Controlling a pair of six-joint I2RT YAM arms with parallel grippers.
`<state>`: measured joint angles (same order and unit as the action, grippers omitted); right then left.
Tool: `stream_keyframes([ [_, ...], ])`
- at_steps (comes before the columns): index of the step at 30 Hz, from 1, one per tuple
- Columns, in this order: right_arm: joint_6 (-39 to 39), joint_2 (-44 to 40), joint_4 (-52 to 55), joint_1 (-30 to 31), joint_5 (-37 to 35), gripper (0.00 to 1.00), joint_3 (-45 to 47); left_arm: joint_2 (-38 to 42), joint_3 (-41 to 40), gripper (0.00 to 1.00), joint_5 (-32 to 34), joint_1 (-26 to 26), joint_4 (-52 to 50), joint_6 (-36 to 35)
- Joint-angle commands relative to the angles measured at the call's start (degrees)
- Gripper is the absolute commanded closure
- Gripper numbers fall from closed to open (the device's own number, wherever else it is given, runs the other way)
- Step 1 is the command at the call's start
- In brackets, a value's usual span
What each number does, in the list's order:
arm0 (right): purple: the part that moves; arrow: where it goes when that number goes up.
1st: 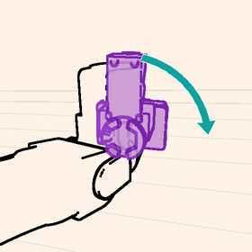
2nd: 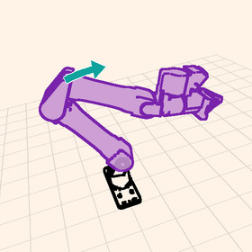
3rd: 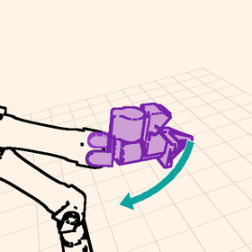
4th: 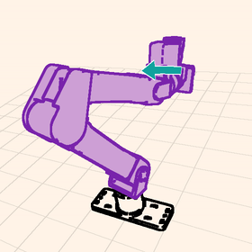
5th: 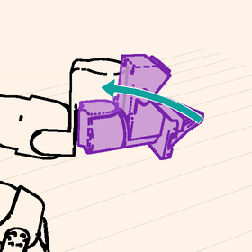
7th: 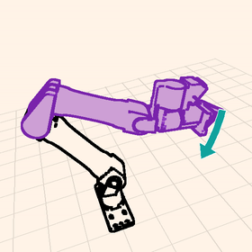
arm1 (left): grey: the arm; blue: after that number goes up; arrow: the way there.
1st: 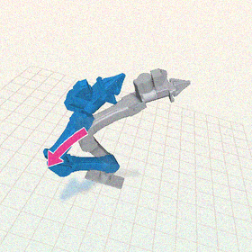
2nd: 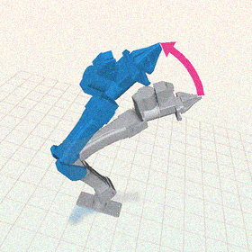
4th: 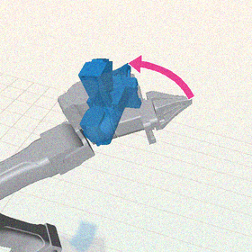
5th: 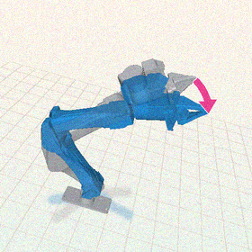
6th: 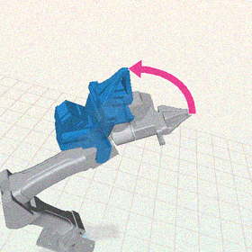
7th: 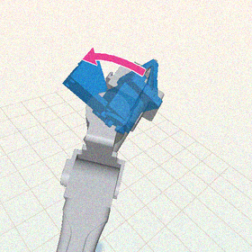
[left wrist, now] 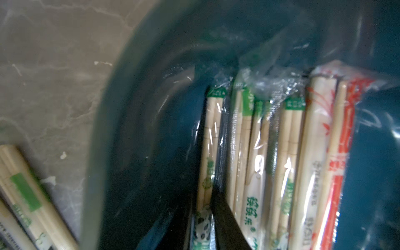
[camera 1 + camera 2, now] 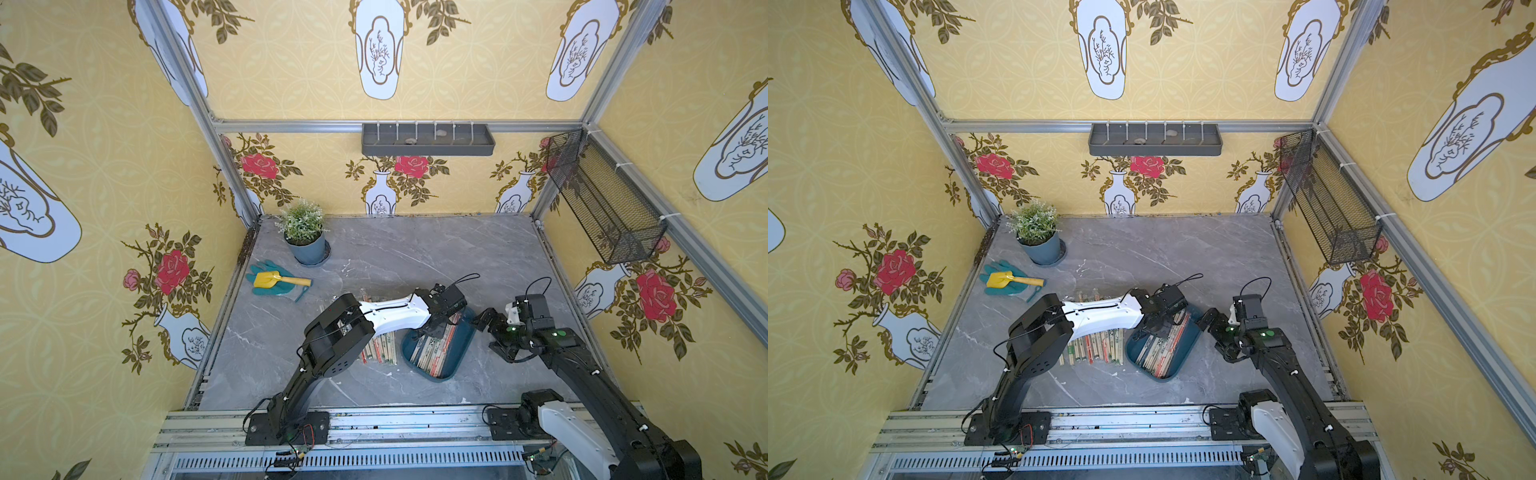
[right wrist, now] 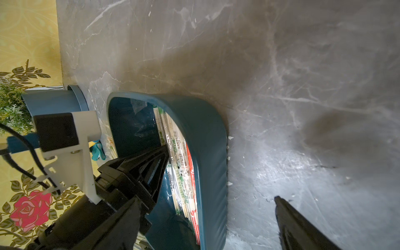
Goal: Take the paired disposable chopsticks out of the storage box
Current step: Pick up the paired disposable chopsticks from the storage box.
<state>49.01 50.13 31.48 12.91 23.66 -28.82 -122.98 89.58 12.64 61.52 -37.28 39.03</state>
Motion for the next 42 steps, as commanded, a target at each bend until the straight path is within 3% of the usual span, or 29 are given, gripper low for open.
stream_keyframes([
  [1,-0.64,0.06,-0.39,0.01,-0.02,0.02,-1.11,-1.28,-0.05,0.75,-0.78,0.10,-1.78,-0.08],
  [18,-2.52,1.45,1.10,0.00,-2.22,0.02,-5.93,-0.01,0.61,1.00,-0.36,0.23,-2.46,-0.02],
  [29,-5.16,-2.57,1.05,0.01,-7.56,0.02,-6.68,4.19,4.77,1.00,4.61,-0.32,-6.41,-0.01],
  [35,-5.37,-1.79,-0.58,0.01,-2.65,0.03,-7.21,8.90,3.55,1.00,7.48,-0.73,-6.67,1.75],
  [42,-4.99,1.05,-3.21,0.36,2.88,0.03,-8.09,18.41,-5.08,1.00,9.31,-4.15,-4.70,4.56],
])
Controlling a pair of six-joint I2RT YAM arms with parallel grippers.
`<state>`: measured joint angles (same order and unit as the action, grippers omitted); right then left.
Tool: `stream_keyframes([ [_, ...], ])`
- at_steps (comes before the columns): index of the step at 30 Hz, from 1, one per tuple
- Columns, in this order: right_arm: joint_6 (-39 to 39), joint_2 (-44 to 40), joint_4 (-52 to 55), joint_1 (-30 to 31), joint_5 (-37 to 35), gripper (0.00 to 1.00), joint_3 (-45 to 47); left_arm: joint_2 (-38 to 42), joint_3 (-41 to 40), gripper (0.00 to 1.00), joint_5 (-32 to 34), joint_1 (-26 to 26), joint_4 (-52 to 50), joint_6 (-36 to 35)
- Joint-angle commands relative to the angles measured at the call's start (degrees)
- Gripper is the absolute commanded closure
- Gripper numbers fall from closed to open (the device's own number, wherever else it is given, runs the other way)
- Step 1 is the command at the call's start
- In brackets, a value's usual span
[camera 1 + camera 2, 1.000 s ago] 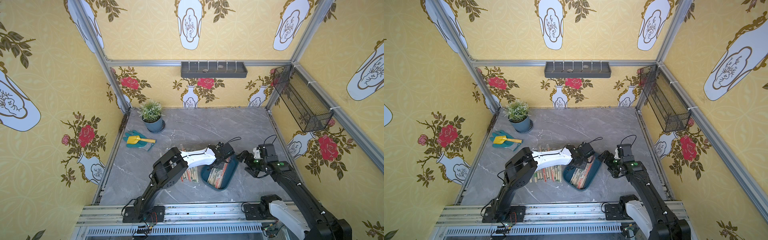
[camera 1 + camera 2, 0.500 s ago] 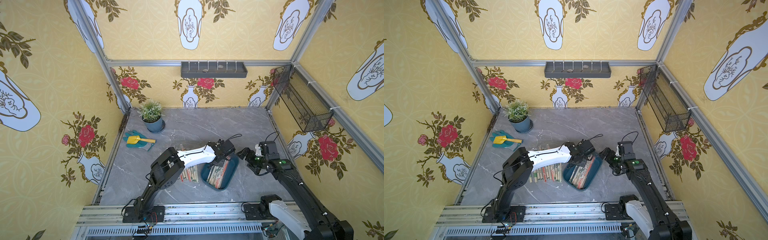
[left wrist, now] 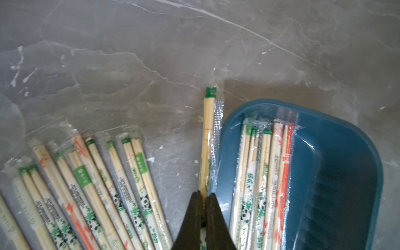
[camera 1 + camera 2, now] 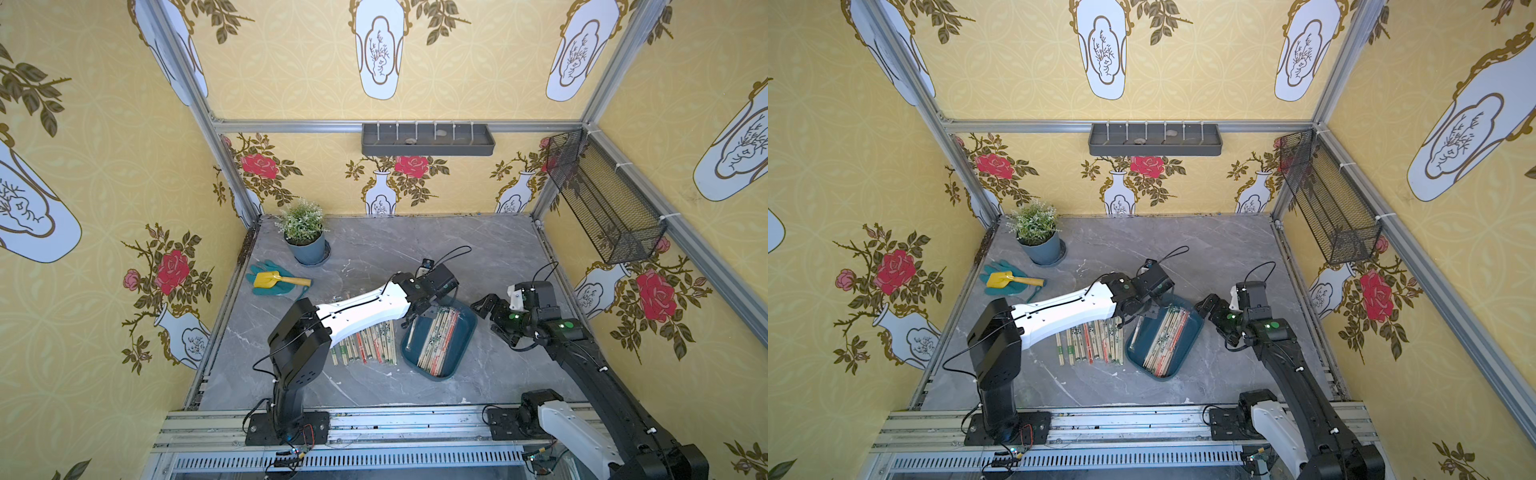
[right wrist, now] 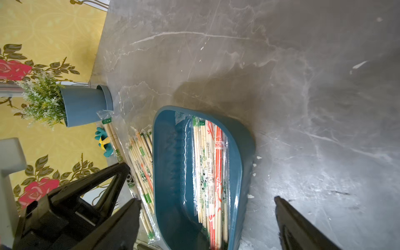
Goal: Take the paired disposable chopsticks out of the storage box
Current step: Pick up the paired disposable chopsticks from the storage box, then place the paired disposable chopsticks at the center of the board.
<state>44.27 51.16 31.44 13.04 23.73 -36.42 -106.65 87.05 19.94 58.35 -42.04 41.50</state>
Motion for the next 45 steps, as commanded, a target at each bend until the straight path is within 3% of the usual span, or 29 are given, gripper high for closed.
stream_keyframes([
  [1,-0.11,-0.13,-3.38,0.42,2.82,0.03,-0.43,3.59,-4.33,1.00,2.19,-1.73,0.35,2.80],
  [6,1.54,0.29,-4.82,3.45,1.95,0.02,0.19,10.98,-13.76,1.00,2.82,-6.00,1.75,6.66],
  [12,6.42,2.53,-7.83,14.47,-4.26,0.03,1.13,18.24,-25.04,1.00,2.07,-12.86,4.04,9.86],
  [21,12.44,7.41,-11.38,25.94,-10.82,0.02,1.52,23.32,-36.14,1.00,1.74,-21.00,6.03,12.67],
  [35,12.87,8.43,-10.50,27.48,-12.51,0.02,0.41,23.59,-40.88,1.00,1.67,-28.31,9.48,9.20],
  [45,12.46,8.79,-9.82,27.48,-12.99,0.02,-0.42,19.29,-40.27,0.98,0.10,-29.80,13.22,5.55],
])
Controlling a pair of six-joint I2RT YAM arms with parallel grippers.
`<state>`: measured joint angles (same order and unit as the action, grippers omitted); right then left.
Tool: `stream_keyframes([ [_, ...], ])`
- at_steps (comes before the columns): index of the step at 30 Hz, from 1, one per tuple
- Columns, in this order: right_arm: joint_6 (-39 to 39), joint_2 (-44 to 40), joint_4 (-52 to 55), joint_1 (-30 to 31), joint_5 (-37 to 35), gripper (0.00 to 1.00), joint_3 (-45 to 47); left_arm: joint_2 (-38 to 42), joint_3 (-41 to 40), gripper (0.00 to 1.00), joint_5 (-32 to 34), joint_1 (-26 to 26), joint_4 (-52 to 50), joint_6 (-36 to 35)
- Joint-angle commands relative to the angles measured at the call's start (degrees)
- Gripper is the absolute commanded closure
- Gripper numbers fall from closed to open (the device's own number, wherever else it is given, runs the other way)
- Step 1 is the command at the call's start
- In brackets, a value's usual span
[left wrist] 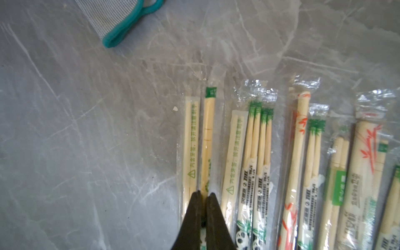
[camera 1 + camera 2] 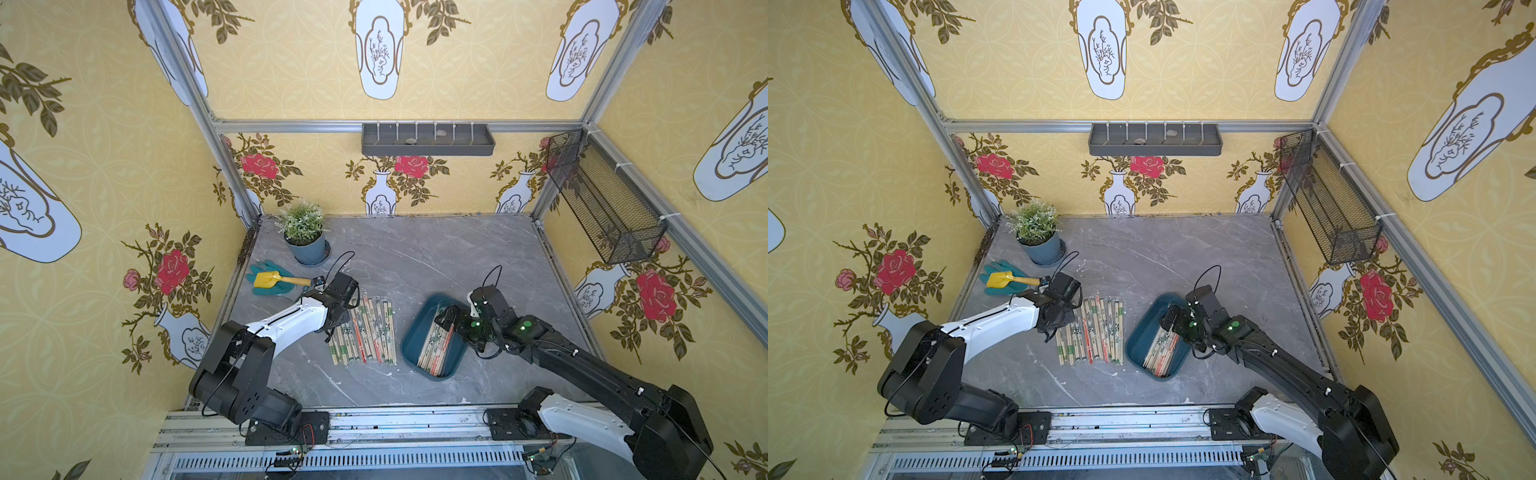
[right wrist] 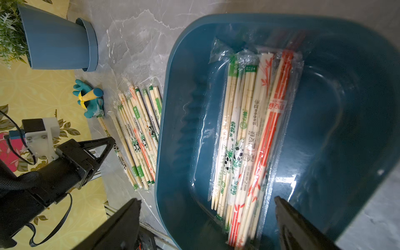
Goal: Take the paired disposable chopsticks out of the storage box
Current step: Place the paired disposable chopsticks at the center of the board, then pick up the paired disposable chopsticks from the storage box.
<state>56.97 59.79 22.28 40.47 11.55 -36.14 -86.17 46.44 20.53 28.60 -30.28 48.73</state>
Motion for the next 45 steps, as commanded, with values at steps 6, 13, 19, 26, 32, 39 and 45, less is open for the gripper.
stream_keyframes([
  [6,-0.35,0.24,0.03,0.05,-1.17,0.02,-1.21,-3.19,0.59,0.89,-0.16,-0.29,1.61,-1.62],
  [13,-0.80,0.92,0.04,0.03,-1.18,0.02,-2.11,-1.48,1.03,0.75,-0.01,-0.33,0.45,-2.06],
  [19,-1.24,2.17,-0.48,0.05,-0.82,0.02,-2.51,2.01,2.99,0.72,-0.06,-0.34,-1.50,-2.80],
  [26,-0.90,1.70,-0.87,-0.03,-0.76,0.03,-1.87,6.38,6.13,0.68,-2.53,-0.31,-1.97,-5.19],
  [32,-0.51,0.65,-0.94,-0.04,-1.00,0.03,-1.05,8.30,9.12,0.66,-6.93,0.37,-1.64,-6.02],
  [39,-0.28,-0.43,-0.02,-1.49,-1.19,0.03,-0.18,7.86,12.56,0.64,-8.39,5.82,-0.49,-4.98],
  [45,-1.29,-3.75,1.93,-6.50,0.08,0.03,1.79,3.84,16.81,0.63,-8.87,12.58,1.20,-4.48],
])
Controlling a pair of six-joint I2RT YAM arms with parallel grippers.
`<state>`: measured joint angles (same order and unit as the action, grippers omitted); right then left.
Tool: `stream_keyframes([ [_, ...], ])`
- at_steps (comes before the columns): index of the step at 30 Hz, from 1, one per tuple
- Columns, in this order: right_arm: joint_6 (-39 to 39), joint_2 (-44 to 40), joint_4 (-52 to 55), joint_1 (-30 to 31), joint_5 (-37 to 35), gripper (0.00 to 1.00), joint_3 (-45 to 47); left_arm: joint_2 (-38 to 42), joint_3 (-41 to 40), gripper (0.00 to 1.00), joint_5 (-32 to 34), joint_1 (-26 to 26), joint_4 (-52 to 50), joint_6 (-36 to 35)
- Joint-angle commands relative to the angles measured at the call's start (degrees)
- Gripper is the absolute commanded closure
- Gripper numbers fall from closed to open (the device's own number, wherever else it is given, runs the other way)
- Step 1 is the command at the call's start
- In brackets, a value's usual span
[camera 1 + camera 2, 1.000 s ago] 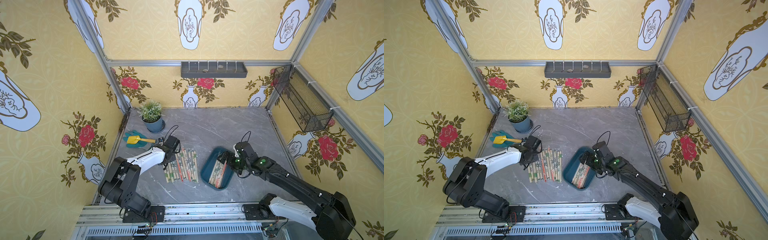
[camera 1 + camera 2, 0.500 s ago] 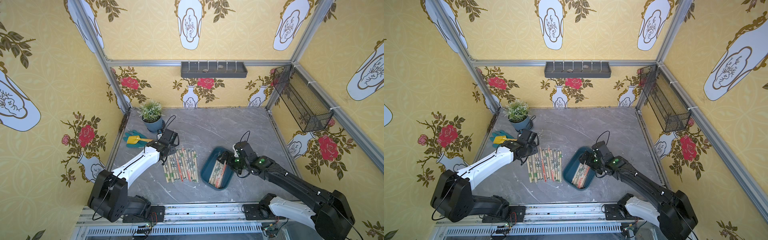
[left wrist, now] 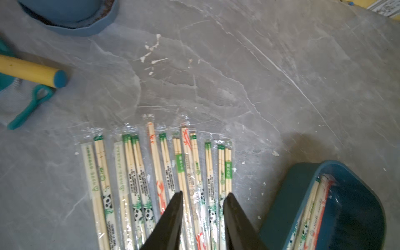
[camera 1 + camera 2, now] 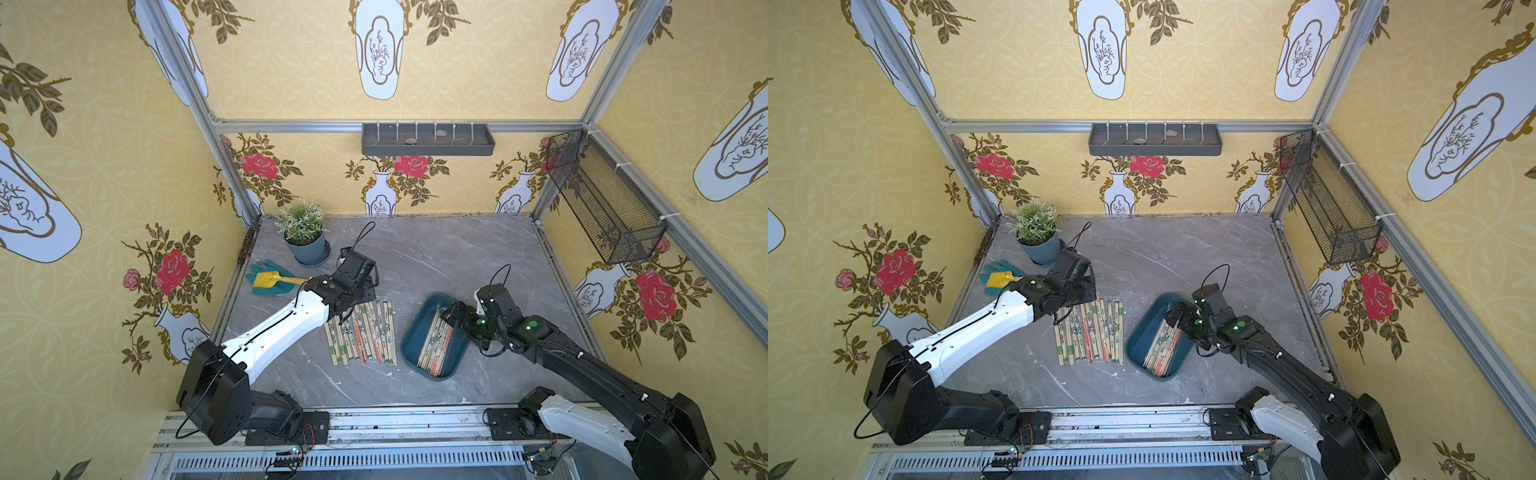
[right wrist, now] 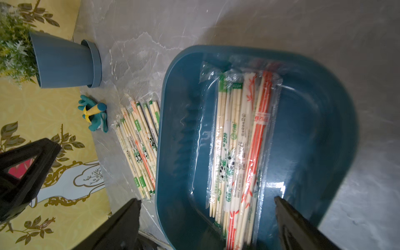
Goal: Take the paired disposable chopsticks out of the storage box
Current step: Pick up the paired disposable chopsticks from the storage box.
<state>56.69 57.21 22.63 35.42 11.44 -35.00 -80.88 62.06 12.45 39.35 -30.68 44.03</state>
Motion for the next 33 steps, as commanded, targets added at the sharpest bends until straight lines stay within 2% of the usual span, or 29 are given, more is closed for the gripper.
stream_keyframes([
  [1,-1.34,-1.99,2.01,-2.49,0.45,0.03,1.17,-2.43,1.92,0.63,-0.88,3.04,2.04,0.18],
  [7,-3.74,-5.24,5.70,-7.91,1.27,0.03,2.69,-10.23,7.10,0.63,-3.72,9.96,4.74,-0.55],
  [15,-4.29,-8.79,8.52,-11.06,1.77,0.03,5.22,-23.09,17.96,0.63,-5.12,18.30,4.06,-3.14],
  [22,-3.89,-9.84,8.66,-11.63,2.36,0.03,6.50,-29.84,22.56,0.65,-5.11,20.61,2.76,-3.93],
  [33,-3.95,-9.75,8.43,-11.95,2.88,0.03,7.22,-34.00,22.71,0.70,-6.21,21.38,1.94,-4.30],
])
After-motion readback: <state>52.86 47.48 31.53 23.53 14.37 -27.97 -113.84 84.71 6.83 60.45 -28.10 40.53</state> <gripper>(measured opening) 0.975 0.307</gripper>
